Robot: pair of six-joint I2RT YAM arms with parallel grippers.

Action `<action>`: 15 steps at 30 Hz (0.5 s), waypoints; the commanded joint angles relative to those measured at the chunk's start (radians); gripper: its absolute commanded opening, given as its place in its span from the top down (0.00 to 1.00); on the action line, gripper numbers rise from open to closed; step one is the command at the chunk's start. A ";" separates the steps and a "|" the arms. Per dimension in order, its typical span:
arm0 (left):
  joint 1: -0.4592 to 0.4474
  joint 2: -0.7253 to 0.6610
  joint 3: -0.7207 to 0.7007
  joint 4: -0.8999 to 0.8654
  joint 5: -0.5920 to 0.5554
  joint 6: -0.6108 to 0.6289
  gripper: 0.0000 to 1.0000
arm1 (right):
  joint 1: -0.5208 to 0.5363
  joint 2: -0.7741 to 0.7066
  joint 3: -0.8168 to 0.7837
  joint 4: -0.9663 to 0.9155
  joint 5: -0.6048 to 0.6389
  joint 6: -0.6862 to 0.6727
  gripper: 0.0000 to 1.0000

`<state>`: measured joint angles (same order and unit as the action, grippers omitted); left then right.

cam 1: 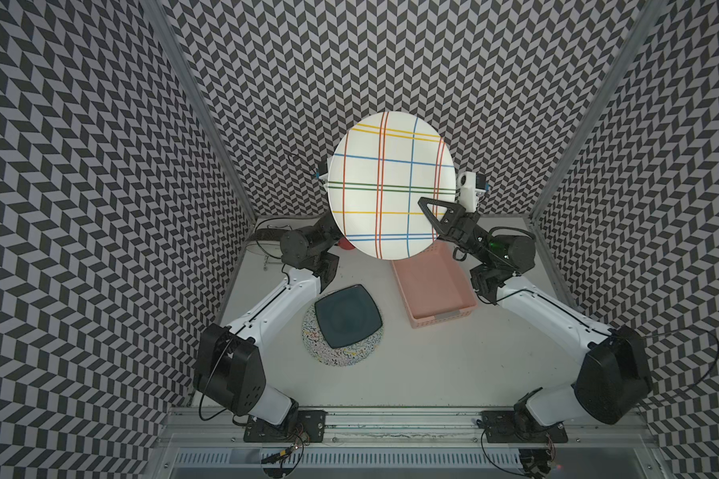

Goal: Wipe the wet plate dry
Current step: Wipe the plate with towel.

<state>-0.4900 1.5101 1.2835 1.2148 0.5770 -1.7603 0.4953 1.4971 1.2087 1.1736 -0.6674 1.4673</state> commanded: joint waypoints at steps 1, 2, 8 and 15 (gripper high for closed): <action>-0.038 -0.072 0.052 -0.073 0.091 0.176 1.00 | -0.073 0.049 0.108 -0.050 0.056 -0.018 1.00; -0.030 -0.094 0.052 -0.145 0.102 0.239 1.00 | -0.108 0.050 0.116 -0.050 0.065 -0.002 1.00; 0.058 -0.274 0.038 -0.724 0.043 0.721 1.00 | -0.309 -0.060 -0.016 -0.134 0.052 0.004 1.00; 0.192 -0.356 0.067 -1.196 -0.137 1.057 1.00 | -0.312 -0.213 -0.243 -0.660 0.053 -0.298 1.00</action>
<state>-0.3088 1.1439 1.3075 0.3069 0.5346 -0.9497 0.1417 1.3167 0.9752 0.7467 -0.5941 1.3613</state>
